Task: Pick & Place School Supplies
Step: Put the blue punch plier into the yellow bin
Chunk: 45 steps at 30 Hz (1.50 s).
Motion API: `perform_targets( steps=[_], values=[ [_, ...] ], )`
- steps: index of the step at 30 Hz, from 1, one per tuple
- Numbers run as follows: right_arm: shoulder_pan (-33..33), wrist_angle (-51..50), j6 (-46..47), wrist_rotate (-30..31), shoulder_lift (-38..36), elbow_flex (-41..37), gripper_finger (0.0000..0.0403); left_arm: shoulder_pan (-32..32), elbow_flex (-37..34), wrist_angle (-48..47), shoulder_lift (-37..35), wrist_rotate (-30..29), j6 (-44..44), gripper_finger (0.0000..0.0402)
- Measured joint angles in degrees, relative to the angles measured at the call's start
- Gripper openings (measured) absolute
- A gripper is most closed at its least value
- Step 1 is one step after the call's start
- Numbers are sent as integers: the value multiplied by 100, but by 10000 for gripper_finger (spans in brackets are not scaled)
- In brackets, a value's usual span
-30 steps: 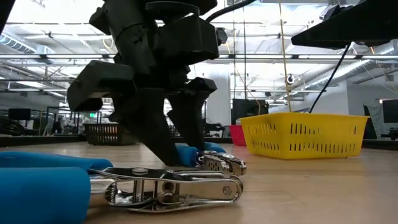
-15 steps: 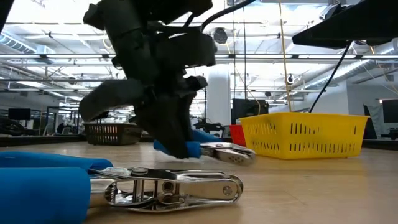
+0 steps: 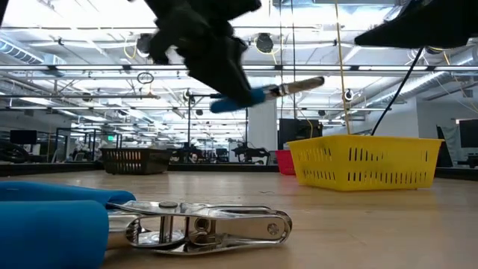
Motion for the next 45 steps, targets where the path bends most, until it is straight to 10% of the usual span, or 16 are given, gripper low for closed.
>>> perform_targets(
  steps=[11, 29, 45],
  values=[
    [933, 45, -884, 1442, -738, 2, 226, 560, 967, 678, 900, 796, 497, 41],
    [1160, 38, -893, 1563, -832, 2, 226, 970, 2765, -90, 2279, 1853, 377, 42],
    [1160, 39, -883, 1553, -832, 2, 226, 978, 2763, -160, 2168, 1995, 253, 226]
  ],
)
